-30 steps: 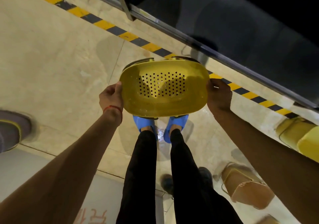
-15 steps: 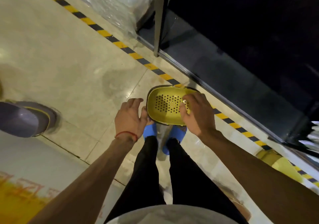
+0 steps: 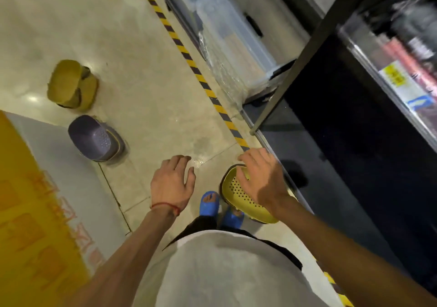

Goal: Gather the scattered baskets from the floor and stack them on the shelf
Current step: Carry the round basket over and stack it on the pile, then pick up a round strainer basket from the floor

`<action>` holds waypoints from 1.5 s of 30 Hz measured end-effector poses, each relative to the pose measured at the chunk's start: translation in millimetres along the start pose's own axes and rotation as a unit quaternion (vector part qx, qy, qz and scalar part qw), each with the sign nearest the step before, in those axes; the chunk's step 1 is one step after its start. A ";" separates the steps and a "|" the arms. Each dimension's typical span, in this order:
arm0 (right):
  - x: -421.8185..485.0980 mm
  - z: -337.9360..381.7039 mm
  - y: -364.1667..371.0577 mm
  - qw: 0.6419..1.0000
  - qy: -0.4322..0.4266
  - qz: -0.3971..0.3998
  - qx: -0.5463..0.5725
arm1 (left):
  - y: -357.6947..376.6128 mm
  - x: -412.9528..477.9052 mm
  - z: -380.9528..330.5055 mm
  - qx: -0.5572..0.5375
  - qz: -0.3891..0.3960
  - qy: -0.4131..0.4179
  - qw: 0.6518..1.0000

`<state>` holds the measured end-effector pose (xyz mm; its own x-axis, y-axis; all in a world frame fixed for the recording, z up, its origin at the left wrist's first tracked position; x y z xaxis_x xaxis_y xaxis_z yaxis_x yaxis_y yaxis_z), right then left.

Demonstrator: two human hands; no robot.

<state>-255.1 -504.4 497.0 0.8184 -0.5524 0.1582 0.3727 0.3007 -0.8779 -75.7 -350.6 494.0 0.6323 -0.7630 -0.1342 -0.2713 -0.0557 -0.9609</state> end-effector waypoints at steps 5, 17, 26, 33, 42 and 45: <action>34.7 4.7 -13.2 1.000 -0.017 -0.025 0.006 | -24.0 10.2 13.5 -0.001 -0.025 -0.031 0.999; 220.2 79.7 47.1 0.994 -0.034 0.088 -0.052 | -67.4 140.3 126.1 -0.024 -0.044 -0.055 0.997; 398.2 178.1 109.1 0.986 -0.130 0.107 -0.020 | -123.0 232.8 258.0 -0.027 -0.096 -0.127 0.987; 505.2 234.8 181.8 0.956 -0.226 0.185 0.013 | -133.9 260.3 334.7 -0.026 -0.098 -0.280 0.955; 603.5 301.8 268.5 0.876 -0.395 0.272 0.049 | -125.0 283.4 396.4 -0.055 -0.084 -0.469 0.877; 619.6 321.9 301.4 0.851 -0.431 0.297 0.040 | -109.7 278.2 415.3 -0.083 -0.089 -0.522 0.844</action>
<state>505.1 -505.8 475.9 0.8771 0.4803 0.0000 -0.2184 0.3987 -0.8907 431.3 -289.3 461.5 0.9450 0.2461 -0.2155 -0.1480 -0.2660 -0.9526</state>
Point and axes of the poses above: each hand's wrist, its own x-axis towards the middle knuckle, its own y-axis out of the palm, z = x × y, the point moved 4 cm from there along x, towards the middle knuckle, and after that the axes turned 3 degrees about -y, right-handed, at the moved point
